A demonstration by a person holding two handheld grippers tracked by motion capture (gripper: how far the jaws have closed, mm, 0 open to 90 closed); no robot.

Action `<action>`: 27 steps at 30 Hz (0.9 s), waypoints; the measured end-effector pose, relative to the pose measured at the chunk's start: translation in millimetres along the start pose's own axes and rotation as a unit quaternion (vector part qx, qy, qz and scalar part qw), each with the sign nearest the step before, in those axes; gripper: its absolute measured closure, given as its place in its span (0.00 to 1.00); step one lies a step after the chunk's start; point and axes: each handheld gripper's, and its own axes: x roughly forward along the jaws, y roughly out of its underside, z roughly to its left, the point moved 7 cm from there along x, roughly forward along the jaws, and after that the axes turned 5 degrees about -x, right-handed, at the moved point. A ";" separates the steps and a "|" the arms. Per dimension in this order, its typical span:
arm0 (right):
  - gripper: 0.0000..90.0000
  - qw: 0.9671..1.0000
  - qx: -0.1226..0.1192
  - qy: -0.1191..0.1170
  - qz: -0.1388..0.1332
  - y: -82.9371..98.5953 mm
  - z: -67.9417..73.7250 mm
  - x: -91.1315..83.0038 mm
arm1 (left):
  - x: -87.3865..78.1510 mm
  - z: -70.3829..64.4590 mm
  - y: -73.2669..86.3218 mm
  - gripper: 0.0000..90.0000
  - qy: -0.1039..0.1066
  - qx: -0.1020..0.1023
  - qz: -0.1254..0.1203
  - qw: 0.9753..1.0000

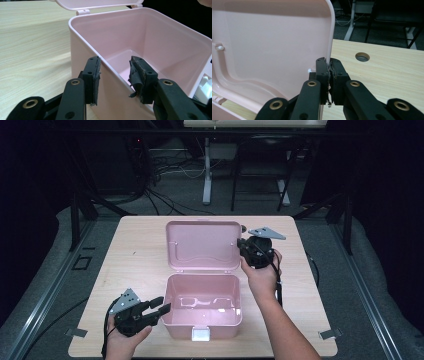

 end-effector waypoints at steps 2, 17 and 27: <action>0.96 1.000 0.002 0.002 0.005 -0.4 -0.5 2.5 | -0.2 0.3 0.2 0.66 0.000 0.000 0.001 1.000; 0.97 0.999 0.032 0.002 0.029 2.4 -7.0 20.9 | -0.1 1.0 -0.1 0.66 0.001 0.004 0.002 1.000; 0.97 0.998 0.050 -0.001 0.050 5.0 -10.9 31.2 | -0.5 1.2 0.3 0.66 0.002 0.005 0.003 1.000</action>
